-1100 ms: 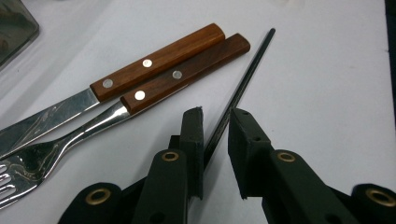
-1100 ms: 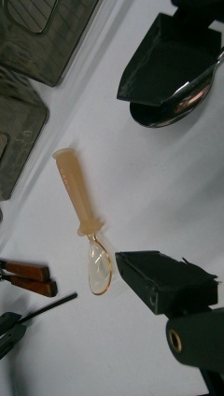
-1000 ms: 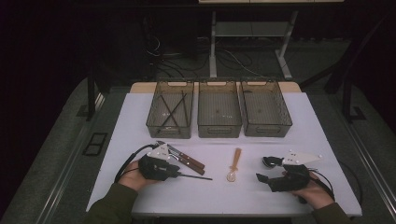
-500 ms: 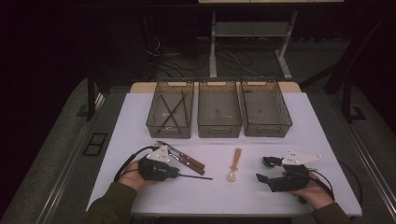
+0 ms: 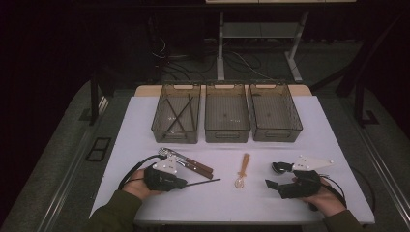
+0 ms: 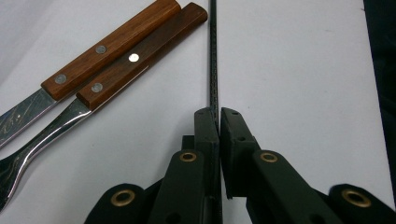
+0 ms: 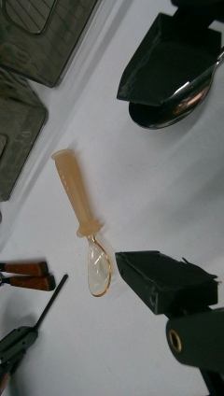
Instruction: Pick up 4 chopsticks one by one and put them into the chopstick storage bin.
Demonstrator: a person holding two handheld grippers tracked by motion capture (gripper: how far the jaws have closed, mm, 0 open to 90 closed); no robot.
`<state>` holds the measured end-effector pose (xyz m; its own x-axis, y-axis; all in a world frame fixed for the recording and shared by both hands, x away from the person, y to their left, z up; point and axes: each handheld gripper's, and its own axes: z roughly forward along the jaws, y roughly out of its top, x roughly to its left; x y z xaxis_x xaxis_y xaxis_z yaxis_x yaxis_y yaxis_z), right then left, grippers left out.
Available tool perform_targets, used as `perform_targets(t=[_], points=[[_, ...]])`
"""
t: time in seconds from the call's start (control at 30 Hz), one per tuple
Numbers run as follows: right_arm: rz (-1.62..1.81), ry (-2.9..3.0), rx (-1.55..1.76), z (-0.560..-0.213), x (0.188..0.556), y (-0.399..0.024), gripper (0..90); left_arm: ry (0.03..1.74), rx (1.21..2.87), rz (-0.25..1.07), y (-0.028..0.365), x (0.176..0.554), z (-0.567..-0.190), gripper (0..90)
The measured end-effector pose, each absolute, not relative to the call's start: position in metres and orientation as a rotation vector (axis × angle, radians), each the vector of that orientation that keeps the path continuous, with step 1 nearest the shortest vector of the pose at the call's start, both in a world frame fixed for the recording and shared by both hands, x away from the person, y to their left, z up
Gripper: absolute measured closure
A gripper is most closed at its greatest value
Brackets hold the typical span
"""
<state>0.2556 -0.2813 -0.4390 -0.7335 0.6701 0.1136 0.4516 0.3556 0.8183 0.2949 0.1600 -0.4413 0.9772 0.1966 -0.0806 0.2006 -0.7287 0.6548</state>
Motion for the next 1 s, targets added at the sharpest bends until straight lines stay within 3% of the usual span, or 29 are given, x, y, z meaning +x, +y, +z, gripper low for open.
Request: perform_targets(t=[0.57, 1.0], points=[[1.320, 2.378, 1.002, -0.439, 0.255, -0.281, 18.0, 0.354, 2.361, -0.049, 0.159, 0.295, -0.432, 85.5], [1.318, 2.380, 1.001, -0.439, 0.256, -0.281, 18.0, 0.483, 2.282, 0.012, 0.162, 0.298, -0.418, 85.6]])
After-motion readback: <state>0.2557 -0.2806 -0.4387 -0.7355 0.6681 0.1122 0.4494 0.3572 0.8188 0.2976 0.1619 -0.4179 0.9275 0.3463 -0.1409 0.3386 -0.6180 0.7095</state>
